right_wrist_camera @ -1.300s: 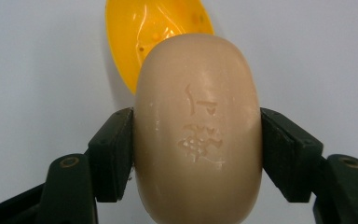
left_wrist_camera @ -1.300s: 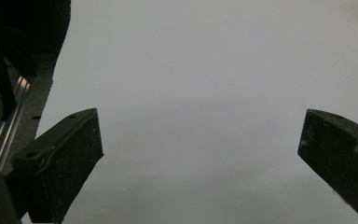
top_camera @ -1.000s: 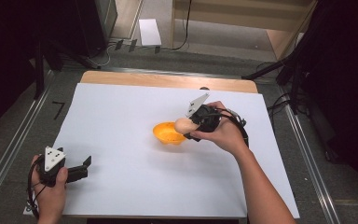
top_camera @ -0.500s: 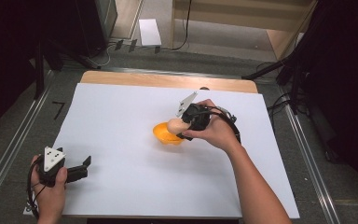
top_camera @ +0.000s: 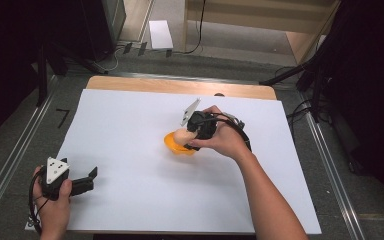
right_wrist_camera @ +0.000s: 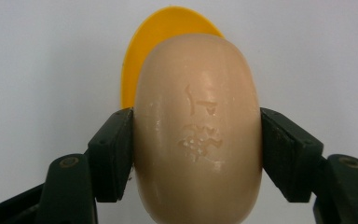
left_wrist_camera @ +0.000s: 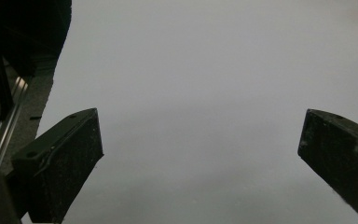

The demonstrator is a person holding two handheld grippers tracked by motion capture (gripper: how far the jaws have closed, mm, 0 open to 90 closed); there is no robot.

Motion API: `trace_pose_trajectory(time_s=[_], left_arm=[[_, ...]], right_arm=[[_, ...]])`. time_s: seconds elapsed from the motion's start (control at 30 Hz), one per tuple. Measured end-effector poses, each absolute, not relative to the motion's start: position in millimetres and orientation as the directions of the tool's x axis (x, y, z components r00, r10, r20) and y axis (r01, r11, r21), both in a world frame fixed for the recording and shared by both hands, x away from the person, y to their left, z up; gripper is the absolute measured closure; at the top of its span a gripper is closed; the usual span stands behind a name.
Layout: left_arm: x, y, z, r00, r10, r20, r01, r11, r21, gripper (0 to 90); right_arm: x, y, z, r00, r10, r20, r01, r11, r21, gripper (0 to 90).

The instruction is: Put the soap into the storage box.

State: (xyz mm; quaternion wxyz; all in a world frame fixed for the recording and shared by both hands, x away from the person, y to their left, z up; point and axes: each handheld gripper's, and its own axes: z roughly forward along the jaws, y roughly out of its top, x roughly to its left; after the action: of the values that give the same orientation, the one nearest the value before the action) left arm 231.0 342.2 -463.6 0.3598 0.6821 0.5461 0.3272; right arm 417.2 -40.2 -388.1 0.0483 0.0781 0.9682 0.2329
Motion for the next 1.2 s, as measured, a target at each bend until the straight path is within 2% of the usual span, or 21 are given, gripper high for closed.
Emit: trace_pose_trajectory(time_s=[0.47, 0.83, 0.93, 1.0, 1.2], left_arm=[[231.2, 342.3, -463.6, 0.192, 0.980, 0.054, 0.510, -0.147, 0.848, 0.1], [231.3, 342.2, -463.7, 0.192, 0.980, 0.054, 0.510, -0.147, 0.848, 0.1], [231.2, 342.1, -463.7, 0.192, 0.980, 0.054, 0.510, -0.147, 0.847, 0.1], [231.3, 342.2, -463.7, 0.191, 0.980, 0.054, 0.510, -0.146, 0.847, 0.1], [231.4, 342.3, -463.7, 0.192, 0.980, 0.054, 0.511, -0.147, 0.847, 0.1]], right_arm=[[420.2, -28.4, -393.1, -0.986, 0.162, -0.023, 0.137, 0.895, 0.425, 33.1], [420.8, -26.9, -396.6, -0.985, 0.165, -0.047, 0.132, 0.905, 0.404, 32.6], [420.6, -26.9, -396.7, -0.985, 0.166, -0.048, 0.133, 0.905, 0.405, 32.5], [421.2, -27.8, -395.9, -0.984, 0.171, -0.049, 0.135, 0.897, 0.421, 26.7], [421.7, -31.3, -390.8, -0.980, 0.200, -0.024, 0.168, 0.879, 0.446, 26.8]])
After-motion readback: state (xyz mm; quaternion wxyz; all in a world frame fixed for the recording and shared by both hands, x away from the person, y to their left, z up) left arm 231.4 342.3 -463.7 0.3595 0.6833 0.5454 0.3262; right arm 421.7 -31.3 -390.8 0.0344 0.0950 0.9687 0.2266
